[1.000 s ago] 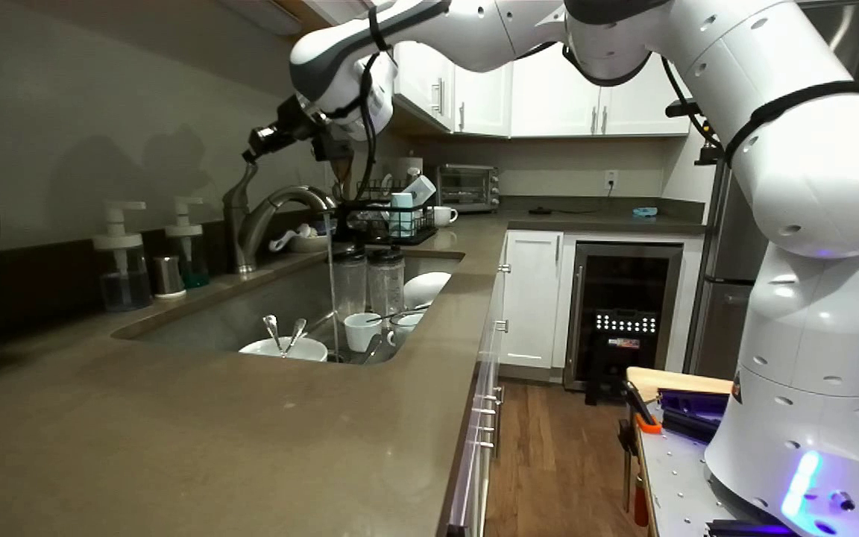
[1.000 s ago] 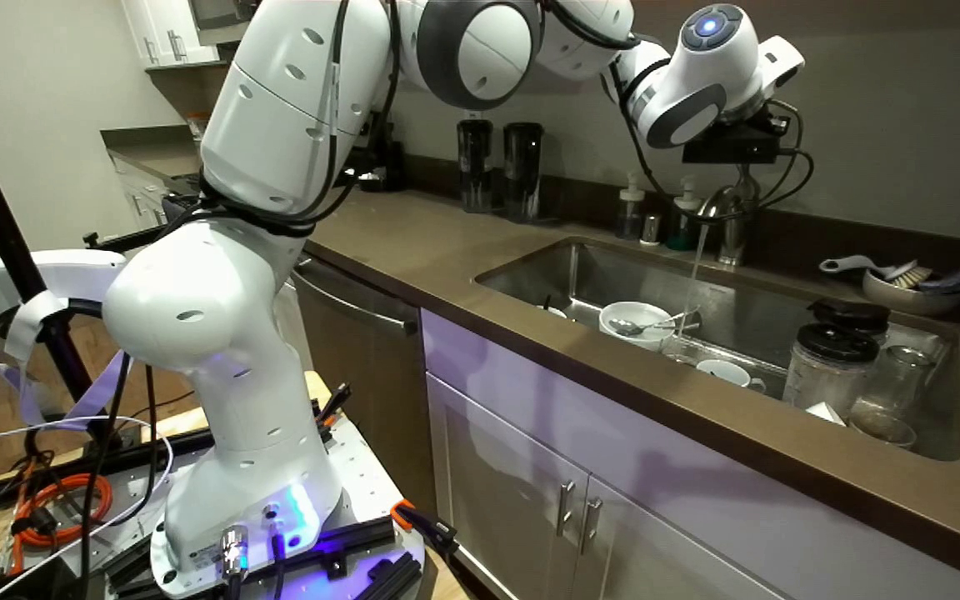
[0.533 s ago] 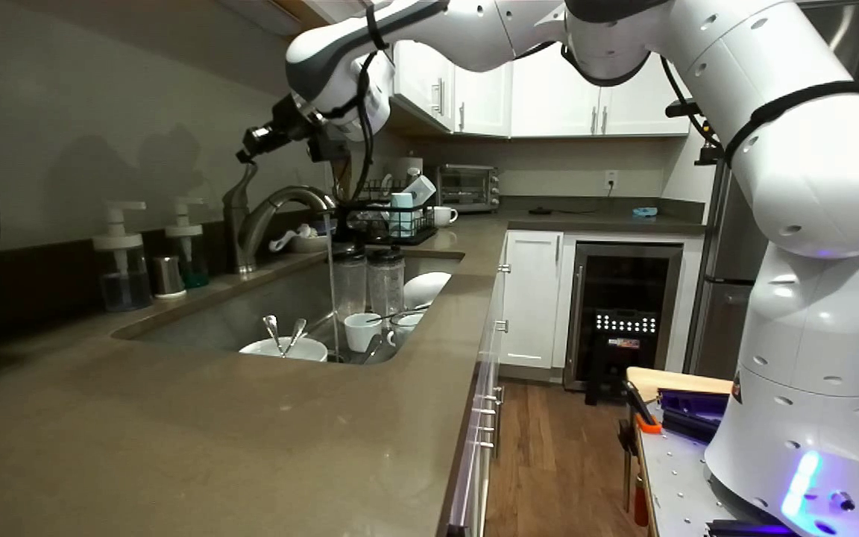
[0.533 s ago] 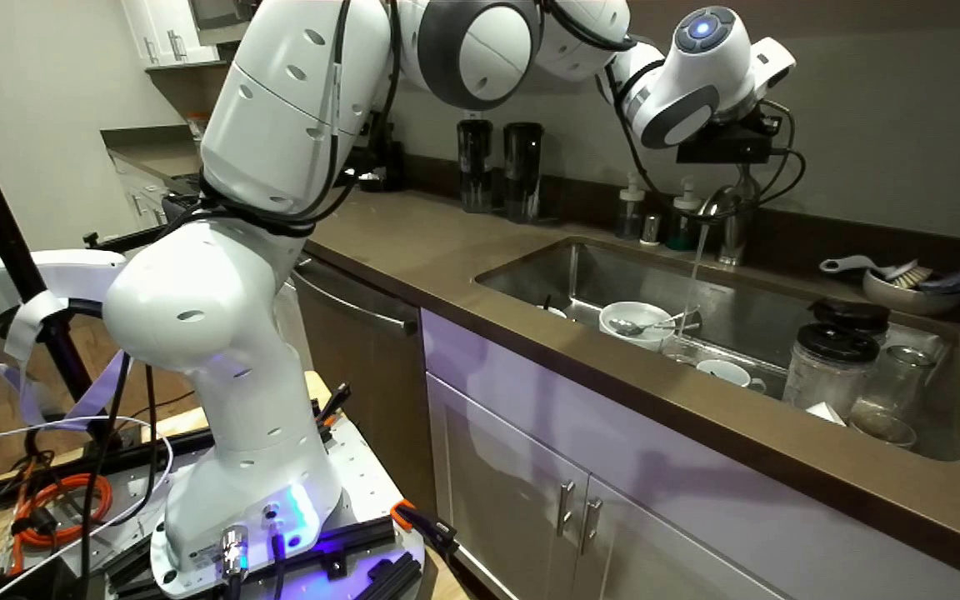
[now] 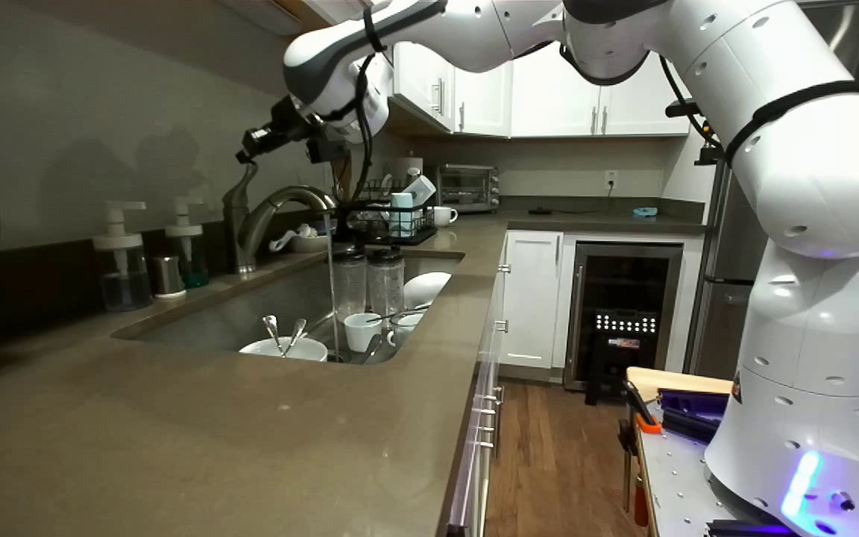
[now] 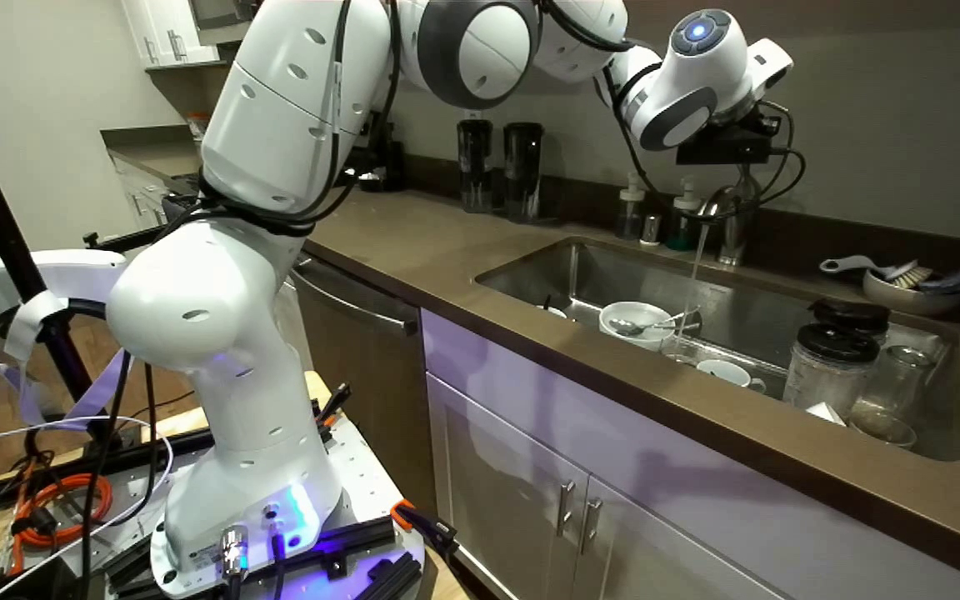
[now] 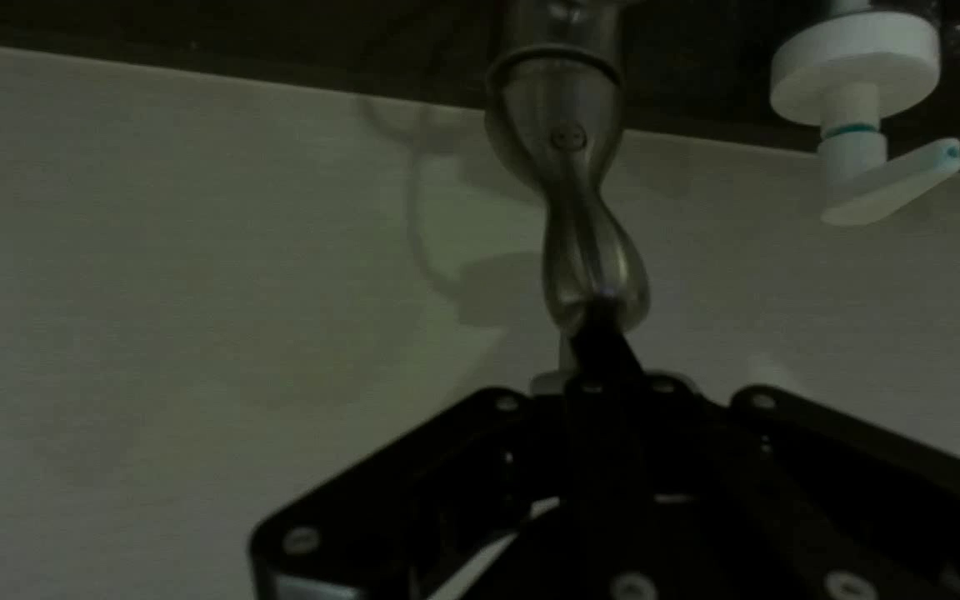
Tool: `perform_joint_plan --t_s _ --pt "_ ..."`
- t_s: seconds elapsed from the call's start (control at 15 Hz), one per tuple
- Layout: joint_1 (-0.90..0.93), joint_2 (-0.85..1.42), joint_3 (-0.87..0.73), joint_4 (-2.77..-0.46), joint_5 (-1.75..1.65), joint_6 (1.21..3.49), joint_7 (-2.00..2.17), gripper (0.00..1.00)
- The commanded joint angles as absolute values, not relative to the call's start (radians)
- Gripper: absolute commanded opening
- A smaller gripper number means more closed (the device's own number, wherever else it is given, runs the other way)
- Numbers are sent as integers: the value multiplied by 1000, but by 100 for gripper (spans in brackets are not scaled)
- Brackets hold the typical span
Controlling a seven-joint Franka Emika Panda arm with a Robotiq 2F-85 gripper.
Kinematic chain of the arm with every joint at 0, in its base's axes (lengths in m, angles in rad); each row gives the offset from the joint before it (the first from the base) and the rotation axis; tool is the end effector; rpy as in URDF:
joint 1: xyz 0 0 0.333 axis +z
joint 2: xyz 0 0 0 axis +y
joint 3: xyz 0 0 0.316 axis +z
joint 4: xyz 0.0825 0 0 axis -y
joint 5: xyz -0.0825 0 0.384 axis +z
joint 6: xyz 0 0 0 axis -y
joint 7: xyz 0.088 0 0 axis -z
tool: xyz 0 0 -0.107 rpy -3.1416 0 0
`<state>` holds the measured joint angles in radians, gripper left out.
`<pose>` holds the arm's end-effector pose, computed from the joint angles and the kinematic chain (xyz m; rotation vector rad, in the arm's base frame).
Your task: Close the faucet
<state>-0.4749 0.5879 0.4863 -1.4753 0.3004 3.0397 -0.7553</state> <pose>0.7447 -0.1086 0.4818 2.6769 0.3535 1.5925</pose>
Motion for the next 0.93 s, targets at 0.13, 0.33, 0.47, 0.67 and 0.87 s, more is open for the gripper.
perform_joint_plan --t_s 0.13,0.33,0.47,0.67,0.87 --pt "-421 558 396 -1512 273 3050 -732 1" --pt "-387 533 346 -1540 276 3037 -724 1" --pt "-358 518 303 -1552 277 3024 -708 1" --pt "-327 500 259 -1563 286 2993 -691 2" --pt "-325 493 249 -1564 297 2954 -691 1"
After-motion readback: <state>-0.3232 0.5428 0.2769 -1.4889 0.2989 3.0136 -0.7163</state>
